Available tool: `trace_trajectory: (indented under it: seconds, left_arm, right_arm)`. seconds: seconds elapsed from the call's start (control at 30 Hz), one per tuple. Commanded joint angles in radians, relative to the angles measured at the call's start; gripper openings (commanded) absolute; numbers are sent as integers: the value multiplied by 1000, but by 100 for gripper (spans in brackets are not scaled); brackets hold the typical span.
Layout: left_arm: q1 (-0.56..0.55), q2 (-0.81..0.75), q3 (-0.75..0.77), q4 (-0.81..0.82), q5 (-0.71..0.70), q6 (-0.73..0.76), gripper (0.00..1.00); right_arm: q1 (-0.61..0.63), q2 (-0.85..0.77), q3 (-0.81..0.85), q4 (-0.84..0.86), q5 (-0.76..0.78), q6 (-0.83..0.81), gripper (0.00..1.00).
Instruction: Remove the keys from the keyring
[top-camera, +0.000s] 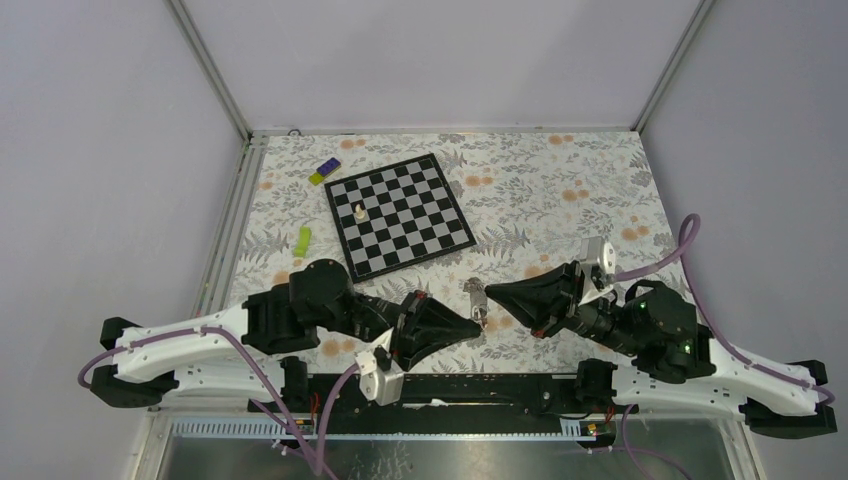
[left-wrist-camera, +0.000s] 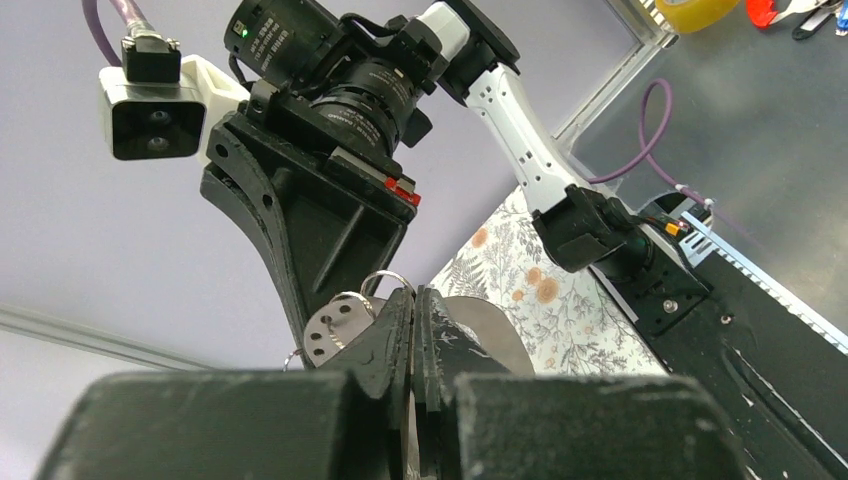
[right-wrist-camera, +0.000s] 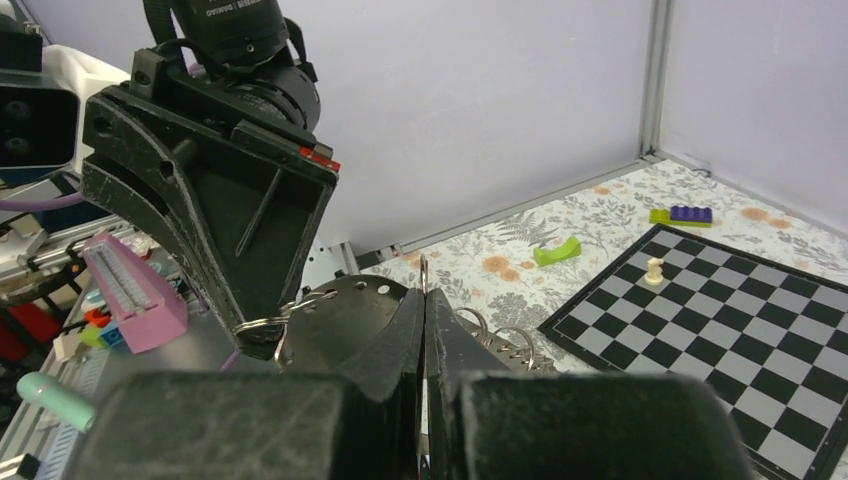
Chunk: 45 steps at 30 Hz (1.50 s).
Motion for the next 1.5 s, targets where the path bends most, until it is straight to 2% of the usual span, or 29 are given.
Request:
trace_trajectory:
  seconds: [0.0, 0.2, 0.3, 0.5, 0.67, 0.87, 0.97, 1.13, 1.33, 1.37, 1.43, 1.47]
  left_arm:
    - [-3, -10, 29, 17, -5, -5, 0]
    - [-2, -39, -24, 22, -71, -66, 0]
    - [-2, -48, -57, 51, -127, -134, 0]
    - [0, 4, -121, 151, -448, -410, 0]
    - [33, 45, -233, 262, -639, -607, 0]
    - [128, 98, -349, 338, -720, -849, 0]
    - [147, 112, -441, 392, -775, -957, 0]
    - [161, 166, -555, 465, -907, -1144, 0]
    - [168, 250, -645, 542, -983, -1271, 0]
    - [170, 260, -657, 547, -994, -1286, 2]
    - [170, 278, -678, 546, -1027, -1320, 14]
    - [170, 286, -683, 545, -1041, -1337, 17]
  right_arm:
    - [-2, -42, -4, 73, 85, -4, 0]
    - [-3, -107, -43, 129, 121, -102, 0]
    - [-2, -130, -53, 134, 209, -137, 0]
    - [-3, -76, -61, 55, 490, -130, 0]
    - [-3, 27, -90, -42, 735, -16, 0]
    - [-3, 97, -161, -160, 938, 206, 0]
    - [-3, 116, -203, -226, 949, 319, 0]
    - [-11, 200, -261, -275, 869, 446, 0]
    - [-71, 347, -293, -303, 676, 622, 0]
    - [-92, 367, -299, -304, 642, 639, 0]
    - [-137, 403, -320, -291, 584, 660, 0]
    - [-161, 416, -332, -274, 550, 660, 0]
